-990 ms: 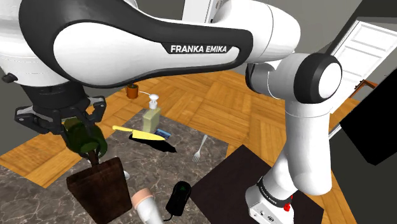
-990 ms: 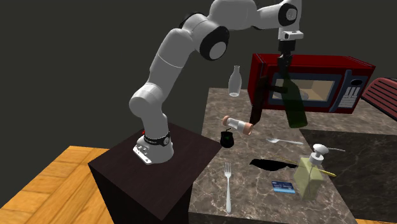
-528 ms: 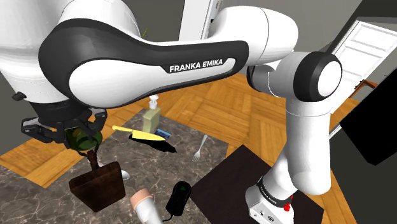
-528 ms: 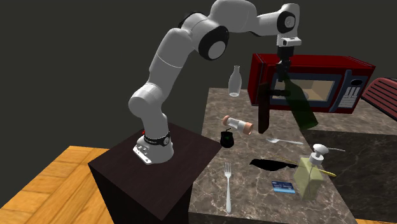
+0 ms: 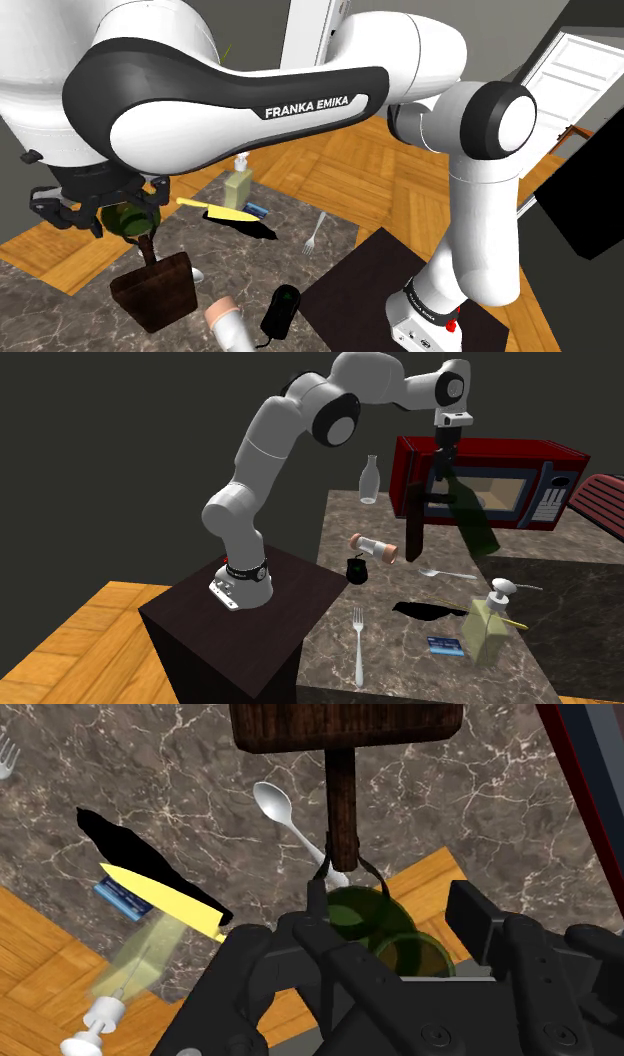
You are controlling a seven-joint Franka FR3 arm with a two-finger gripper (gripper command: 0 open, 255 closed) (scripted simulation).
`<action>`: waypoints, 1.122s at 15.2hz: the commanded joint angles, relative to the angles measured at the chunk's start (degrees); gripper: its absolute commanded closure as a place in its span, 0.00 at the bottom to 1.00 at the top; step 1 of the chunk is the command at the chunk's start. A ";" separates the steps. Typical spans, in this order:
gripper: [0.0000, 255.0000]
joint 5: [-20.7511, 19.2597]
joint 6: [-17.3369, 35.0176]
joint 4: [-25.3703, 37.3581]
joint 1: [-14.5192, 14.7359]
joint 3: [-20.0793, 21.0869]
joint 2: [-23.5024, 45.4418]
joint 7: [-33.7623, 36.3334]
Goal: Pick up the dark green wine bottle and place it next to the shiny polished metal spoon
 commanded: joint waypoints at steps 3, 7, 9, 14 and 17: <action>0.00 -0.04 -0.05 -0.04 0.11 -0.09 0.31 0.01; 0.00 0.14 -3.86 4.10 1.56 0.02 0.32 -0.65; 0.00 -0.09 -7.55 8.59 3.40 -0.10 0.82 -1.22; 0.00 -0.08 -7.55 8.59 3.40 -0.10 0.82 -1.22; 0.00 -0.08 -7.54 8.59 3.41 -0.11 0.82 -1.22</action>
